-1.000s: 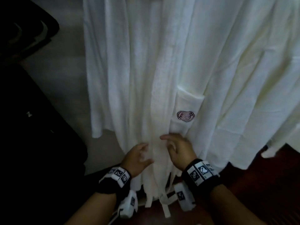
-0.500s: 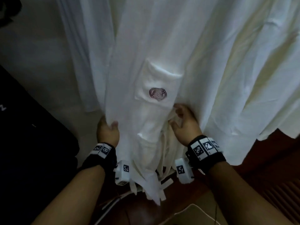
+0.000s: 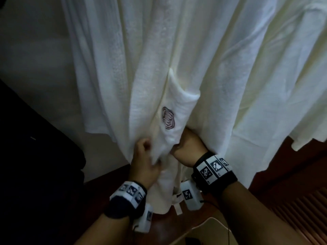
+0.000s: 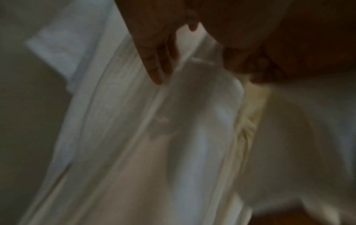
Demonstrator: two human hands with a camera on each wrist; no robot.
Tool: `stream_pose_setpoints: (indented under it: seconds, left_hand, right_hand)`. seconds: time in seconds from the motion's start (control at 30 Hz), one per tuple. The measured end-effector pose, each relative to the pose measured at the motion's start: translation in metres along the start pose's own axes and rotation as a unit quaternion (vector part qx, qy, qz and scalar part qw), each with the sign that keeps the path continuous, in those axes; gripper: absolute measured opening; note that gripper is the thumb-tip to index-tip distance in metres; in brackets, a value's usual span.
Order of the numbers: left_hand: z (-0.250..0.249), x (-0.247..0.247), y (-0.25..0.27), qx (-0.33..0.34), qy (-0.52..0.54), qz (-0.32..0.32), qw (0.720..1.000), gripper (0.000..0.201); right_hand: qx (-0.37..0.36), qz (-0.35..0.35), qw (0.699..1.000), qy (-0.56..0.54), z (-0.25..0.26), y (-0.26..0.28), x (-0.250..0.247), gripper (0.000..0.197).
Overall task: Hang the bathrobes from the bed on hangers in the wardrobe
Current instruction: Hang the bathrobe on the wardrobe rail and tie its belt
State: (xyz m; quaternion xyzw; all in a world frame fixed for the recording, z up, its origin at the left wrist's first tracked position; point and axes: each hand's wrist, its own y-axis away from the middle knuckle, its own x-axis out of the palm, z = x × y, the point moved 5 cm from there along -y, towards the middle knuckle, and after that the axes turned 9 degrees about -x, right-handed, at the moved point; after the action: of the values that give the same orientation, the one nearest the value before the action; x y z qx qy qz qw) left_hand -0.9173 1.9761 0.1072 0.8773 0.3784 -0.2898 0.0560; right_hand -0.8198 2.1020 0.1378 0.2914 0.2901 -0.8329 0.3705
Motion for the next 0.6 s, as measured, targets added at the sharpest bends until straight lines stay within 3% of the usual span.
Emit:
stream_pose_setpoints:
  seconds: [0.07,0.1,0.17,0.27,0.33,0.4,0.5,0.6]
  left_hand:
    - [0.008,-0.016,-0.017,-0.054,0.025,-0.073,0.996,0.023]
    - [0.014,-0.024,-0.025,-0.066,0.044,-0.093,0.993,0.020]
    - [0.021,-0.035,-0.031,-0.079,0.086,-0.074,0.990,0.019]
    - [0.024,-0.040,-0.031,-0.094,0.099,-0.028,0.990,0.017]
    - [0.027,-0.041,-0.029,-0.102,0.101,-0.016,0.990,0.015]
    - [0.030,-0.039,-0.025,-0.122,0.102,0.002,0.987,0.014]
    - [0.033,-0.036,-0.022,-0.126,0.086,0.017,0.988,0.014]
    - [0.037,-0.039,-0.024,-0.112,0.059,0.021,0.992,0.014]
  right_hand:
    - [0.074,-0.033,0.995,-0.057,-0.012,0.005,-0.007,0.039]
    - [0.102,-0.021,0.994,-0.025,-0.018,0.008,-0.008,0.032]
    - [0.144,0.032,0.989,0.016,-0.031,0.015,-0.002,0.028]
    - [0.173,0.147,0.974,0.021,-0.039,0.024,0.029,0.054]
    - [0.152,0.190,0.970,-0.010,-0.033,0.028,0.054,0.072]
    - [0.122,0.183,0.975,-0.042,-0.022,0.028,0.071,0.077]
    - [0.137,0.160,0.975,-0.071,-0.017,0.024,0.086,0.050]
    - [0.172,0.122,0.966,-0.147,-0.007,0.028,0.078,0.037]
